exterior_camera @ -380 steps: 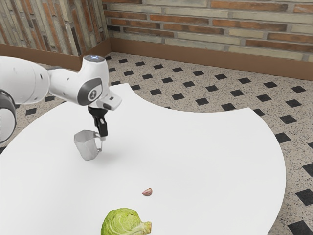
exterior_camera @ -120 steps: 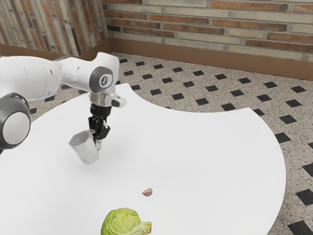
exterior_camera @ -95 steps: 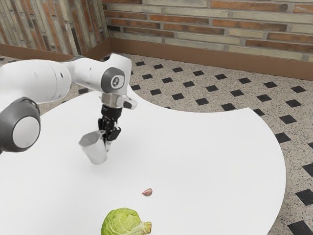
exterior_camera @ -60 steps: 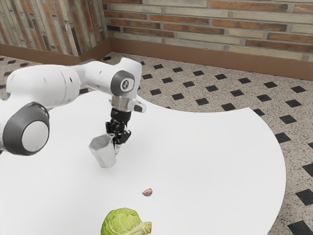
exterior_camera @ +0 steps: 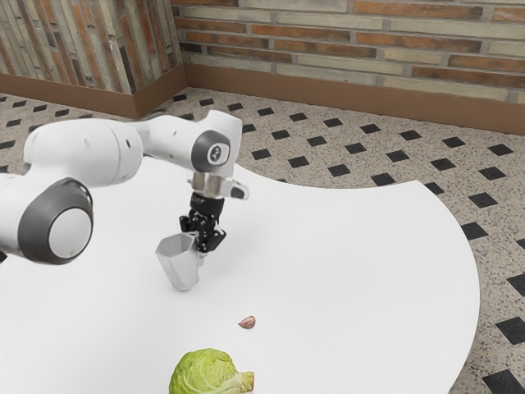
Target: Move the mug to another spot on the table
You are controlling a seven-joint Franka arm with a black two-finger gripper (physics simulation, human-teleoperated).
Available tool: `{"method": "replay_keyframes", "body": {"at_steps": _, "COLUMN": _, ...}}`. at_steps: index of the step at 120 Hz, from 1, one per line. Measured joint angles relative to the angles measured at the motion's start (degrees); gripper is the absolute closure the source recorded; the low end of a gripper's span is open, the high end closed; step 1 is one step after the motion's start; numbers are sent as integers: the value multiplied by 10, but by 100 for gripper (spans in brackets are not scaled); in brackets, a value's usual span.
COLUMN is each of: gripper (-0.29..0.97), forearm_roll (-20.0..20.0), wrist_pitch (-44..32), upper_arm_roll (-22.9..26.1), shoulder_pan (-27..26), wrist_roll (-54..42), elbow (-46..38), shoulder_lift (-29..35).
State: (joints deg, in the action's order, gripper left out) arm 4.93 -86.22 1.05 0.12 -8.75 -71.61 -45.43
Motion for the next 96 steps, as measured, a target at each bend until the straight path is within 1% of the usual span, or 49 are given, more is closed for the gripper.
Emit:
{"method": "replay_keyframes", "body": {"at_steps": 3, "gripper": 77, "forearm_roll": 0, "wrist_pitch": -1, "upper_arm_roll": 0, "shoulder_pan": 0, "wrist_roll": 2, "elbow": 0, "shoulder_lift": 0}}
{"method": "replay_keyframes", "body": {"at_steps": 14, "gripper": 62, "forearm_roll": -4, "wrist_pitch": -3, "upper_arm_roll": 0, "shoulder_pan": -1, "wrist_roll": 11, "elbow": -1, "shoulder_lift": 0}}
{"method": "replay_keyframes", "body": {"at_steps": 31, "gripper": 33, "forearm_roll": -10, "wrist_pitch": -7, "upper_arm_roll": 0, "shoulder_pan": -2, "wrist_roll": 25, "elbow": -2, "shoulder_lift": 1}}
{"method": "replay_keyframes", "body": {"at_steps": 44, "gripper": 20, "forearm_roll": -11, "wrist_pitch": -8, "upper_arm_roll": 0, "shoulder_pan": -2, "wrist_roll": 34, "elbow": 0, "shoulder_lift": 3}}
{"method": "replay_keyframes", "body": {"at_steps": 57, "gripper": 12, "forearm_roll": -12, "wrist_pitch": -19, "upper_arm_roll": 0, "shoulder_pan": -2, "wrist_roll": 41, "elbow": 3, "shoulder_lift": 8}}
{"method": "replay_keyframes", "body": {"at_steps": 73, "gripper": 6, "forearm_roll": -12, "wrist_pitch": -38, "upper_arm_roll": -1, "shoulder_pan": -1, "wrist_roll": 47, "elbow": 4, "shoulder_lift": 20}}
{"method": "replay_keyframes", "body": {"at_steps": 88, "gripper": 4, "forearm_roll": -12, "wrist_pitch": -57, "upper_arm_roll": -1, "shoulder_pan": -4, "wrist_roll": 52, "elbow": -3, "shoulder_lift": 70}}
{"method": "replay_keyframes", "body": {"at_steps": 96, "gripper": 3, "forearm_roll": -12, "wrist_pitch": -72, "upper_arm_roll": -4, "shoulder_pan": -8, "wrist_roll": 55, "elbow": -28, "shoulder_lift": 111}}
